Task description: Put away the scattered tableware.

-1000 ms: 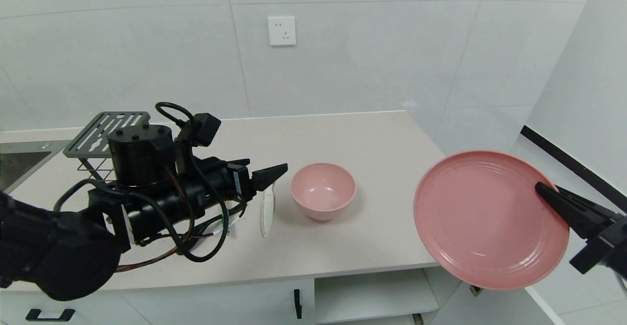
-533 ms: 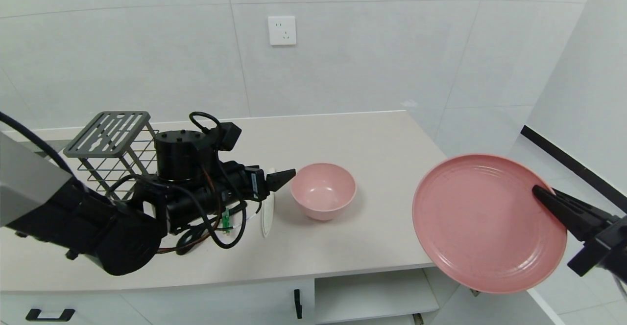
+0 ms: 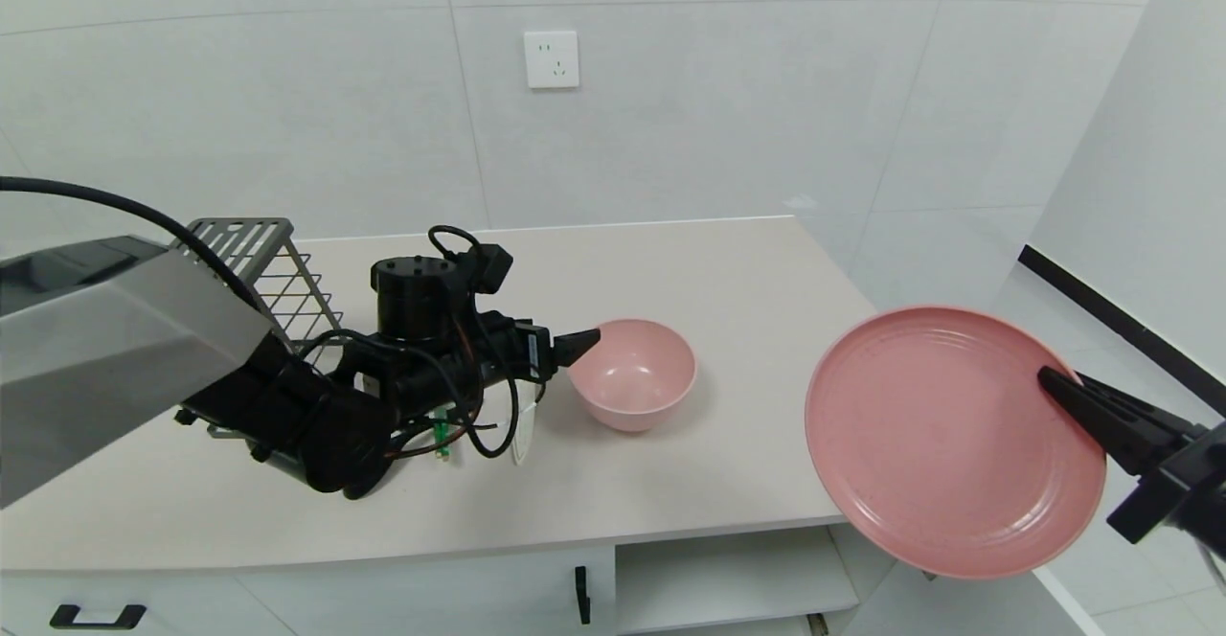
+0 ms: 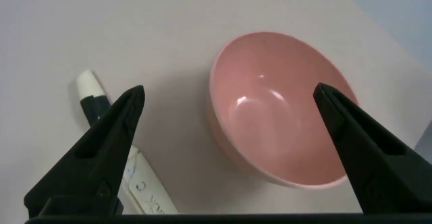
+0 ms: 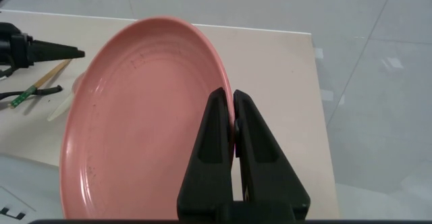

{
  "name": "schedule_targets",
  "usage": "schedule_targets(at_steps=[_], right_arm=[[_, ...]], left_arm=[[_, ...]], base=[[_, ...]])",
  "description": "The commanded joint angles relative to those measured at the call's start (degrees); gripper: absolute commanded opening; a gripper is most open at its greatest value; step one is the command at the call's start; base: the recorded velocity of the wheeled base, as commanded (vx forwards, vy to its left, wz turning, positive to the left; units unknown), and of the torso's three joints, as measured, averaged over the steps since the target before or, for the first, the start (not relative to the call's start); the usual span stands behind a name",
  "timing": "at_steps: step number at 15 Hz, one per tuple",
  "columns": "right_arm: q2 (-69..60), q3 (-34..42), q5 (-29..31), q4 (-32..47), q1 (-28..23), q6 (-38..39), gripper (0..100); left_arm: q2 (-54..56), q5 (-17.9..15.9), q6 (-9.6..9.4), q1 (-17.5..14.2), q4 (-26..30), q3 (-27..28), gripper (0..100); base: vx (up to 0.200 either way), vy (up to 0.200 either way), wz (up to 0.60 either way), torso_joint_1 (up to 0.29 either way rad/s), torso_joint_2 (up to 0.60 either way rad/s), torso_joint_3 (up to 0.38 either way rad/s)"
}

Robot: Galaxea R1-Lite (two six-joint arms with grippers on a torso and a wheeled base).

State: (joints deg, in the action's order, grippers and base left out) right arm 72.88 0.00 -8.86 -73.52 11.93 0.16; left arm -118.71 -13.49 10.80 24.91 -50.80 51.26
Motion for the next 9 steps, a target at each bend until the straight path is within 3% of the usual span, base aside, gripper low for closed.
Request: schedule_targets(at_steps=[1, 4, 9], right_arm=[[0.2, 0.0, 0.0, -0.1, 0.0, 0.0, 0], [0.2, 0.0, 0.0, 0.0, 0.0, 0.0, 0], [0.4, 0.0, 0.0, 0.0, 0.0, 0.0, 0]], left_arm=[[-2.6, 0.0, -0.08, 0.1, 0.3, 1.5, 100], [-3.4, 1.1, -0.08, 0.4, 4.3, 3.2, 100], [-7.2, 2.2, -0.08, 1.2, 4.8, 6.8, 100]], base=[[0.000, 0.000, 0.00, 0.000, 0.00, 0.000], [0.000, 0.000, 0.00, 0.000, 0.00, 0.000], [0.000, 0.000, 0.00, 0.000, 0.00, 0.000]])
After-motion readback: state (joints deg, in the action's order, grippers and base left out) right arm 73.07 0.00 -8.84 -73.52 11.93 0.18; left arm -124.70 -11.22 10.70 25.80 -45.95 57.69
